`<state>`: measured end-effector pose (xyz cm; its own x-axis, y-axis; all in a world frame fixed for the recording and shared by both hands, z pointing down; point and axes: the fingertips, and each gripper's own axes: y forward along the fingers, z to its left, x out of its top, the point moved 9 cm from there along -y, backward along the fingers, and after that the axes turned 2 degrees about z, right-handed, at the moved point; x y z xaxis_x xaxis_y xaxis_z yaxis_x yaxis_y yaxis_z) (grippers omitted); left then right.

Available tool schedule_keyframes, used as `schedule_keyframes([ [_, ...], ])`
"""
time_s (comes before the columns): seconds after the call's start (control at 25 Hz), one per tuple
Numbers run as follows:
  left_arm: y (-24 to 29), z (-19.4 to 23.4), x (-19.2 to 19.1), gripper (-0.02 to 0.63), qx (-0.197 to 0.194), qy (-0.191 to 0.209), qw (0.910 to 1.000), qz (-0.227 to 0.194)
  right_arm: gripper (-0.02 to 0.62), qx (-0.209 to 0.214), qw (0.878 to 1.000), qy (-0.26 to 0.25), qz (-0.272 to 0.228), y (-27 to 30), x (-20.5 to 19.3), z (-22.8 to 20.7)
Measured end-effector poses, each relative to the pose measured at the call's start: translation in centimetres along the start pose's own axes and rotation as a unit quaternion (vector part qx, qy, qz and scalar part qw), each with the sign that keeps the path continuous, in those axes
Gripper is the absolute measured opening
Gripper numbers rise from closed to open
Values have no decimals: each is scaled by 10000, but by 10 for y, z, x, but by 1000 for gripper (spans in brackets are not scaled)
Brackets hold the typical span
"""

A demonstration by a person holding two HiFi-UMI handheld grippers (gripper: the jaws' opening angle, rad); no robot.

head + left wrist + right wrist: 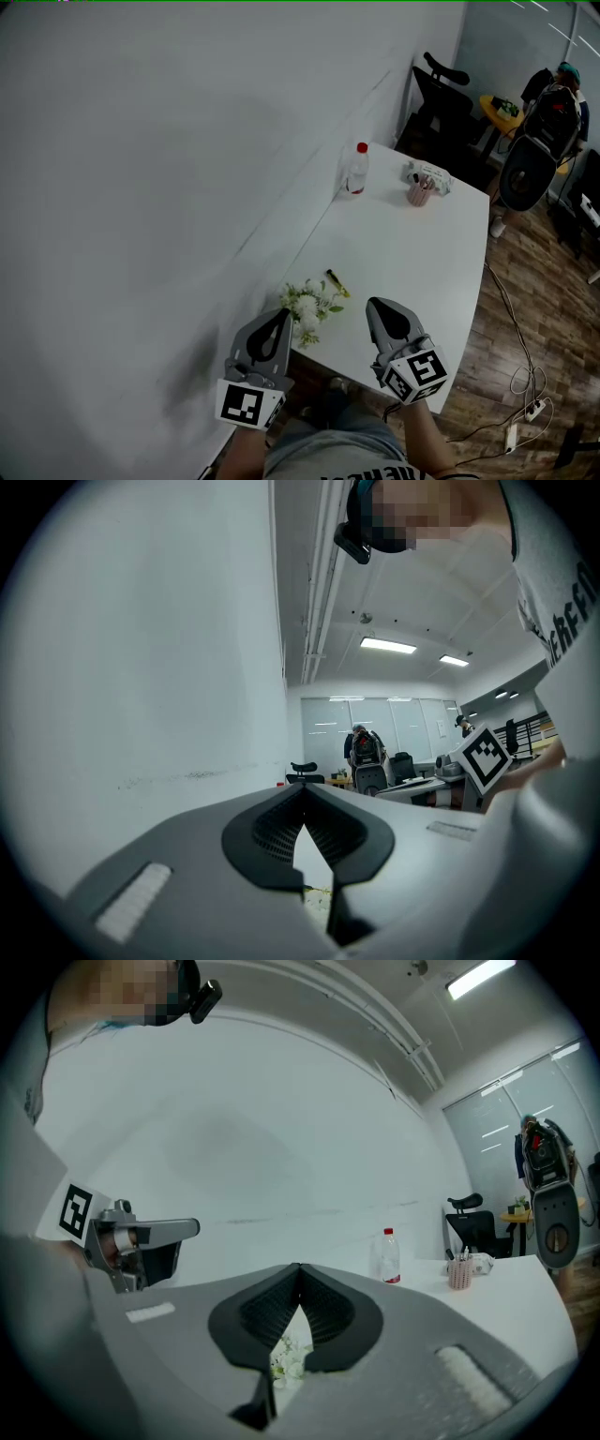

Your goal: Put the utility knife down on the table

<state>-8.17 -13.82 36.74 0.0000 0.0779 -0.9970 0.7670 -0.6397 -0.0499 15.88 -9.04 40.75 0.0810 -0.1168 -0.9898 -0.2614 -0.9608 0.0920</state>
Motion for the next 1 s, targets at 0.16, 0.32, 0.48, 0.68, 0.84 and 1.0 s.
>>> schedule_keyframes([
  [0.16, -4, -3, 2, 15, -28, -4, 10000, 14, 2, 4, 9998, -77, -164, -11, 7, 5],
  [0.32, -8, -5, 7, 15, -62, 22, 10000, -18, 2, -15, 9995, -107, -289, -22, 13, 11],
  [0.48, -10, -8, 9, 15, -111, 27, 9999, -22, 0, -46, 9991, -104, -414, -31, 18, 16],
  [0.68, -13, -10, 9, 15, -160, 30, 9999, -54, 0, -89, 9984, -163, -530, -39, 22, 21],
  [0.84, -15, -10, 8, 15, -177, 20, 9998, -60, 0, -122, 9980, -185, -586, -42, 24, 24],
  [1.0, -20, -12, 10, 15, -185, 11, 9998, -76, 0, -135, 9977, -169, -636, -47, 27, 28],
])
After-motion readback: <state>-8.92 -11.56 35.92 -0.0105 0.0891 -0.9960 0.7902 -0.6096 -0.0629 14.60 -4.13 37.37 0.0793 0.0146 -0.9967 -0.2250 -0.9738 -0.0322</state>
